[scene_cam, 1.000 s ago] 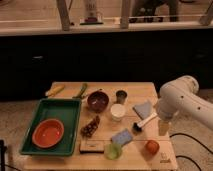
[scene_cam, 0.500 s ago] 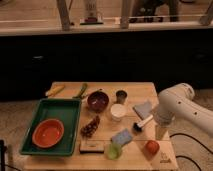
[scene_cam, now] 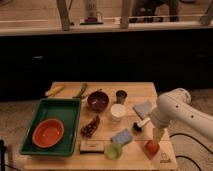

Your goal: Place apple in paper cup

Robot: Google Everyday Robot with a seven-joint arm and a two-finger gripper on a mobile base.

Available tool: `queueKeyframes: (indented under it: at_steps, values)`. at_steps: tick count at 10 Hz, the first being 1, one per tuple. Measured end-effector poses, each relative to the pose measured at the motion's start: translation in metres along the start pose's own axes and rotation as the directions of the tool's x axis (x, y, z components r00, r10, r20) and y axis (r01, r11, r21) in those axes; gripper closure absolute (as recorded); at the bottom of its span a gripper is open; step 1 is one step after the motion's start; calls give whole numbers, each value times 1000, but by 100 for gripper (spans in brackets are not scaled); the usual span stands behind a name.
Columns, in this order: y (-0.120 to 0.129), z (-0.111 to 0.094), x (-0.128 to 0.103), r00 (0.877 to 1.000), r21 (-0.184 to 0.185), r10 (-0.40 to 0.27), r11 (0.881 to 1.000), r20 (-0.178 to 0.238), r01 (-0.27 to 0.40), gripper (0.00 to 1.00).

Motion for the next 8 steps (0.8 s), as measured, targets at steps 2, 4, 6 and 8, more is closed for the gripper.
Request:
queueKeyframes:
  at_steps: [2, 4, 6, 8]
  values:
    - [0, 10, -2, 1000, -3, -11, 1000, 11, 11, 20]
    - [6, 4, 0, 999, 0, -5, 1000, 45, 5, 20]
    - [15, -8, -1, 997, -6, -7, 1000, 77, 7, 20]
    - [33, -4, 0, 994, -15, -8, 1000, 109, 10, 20]
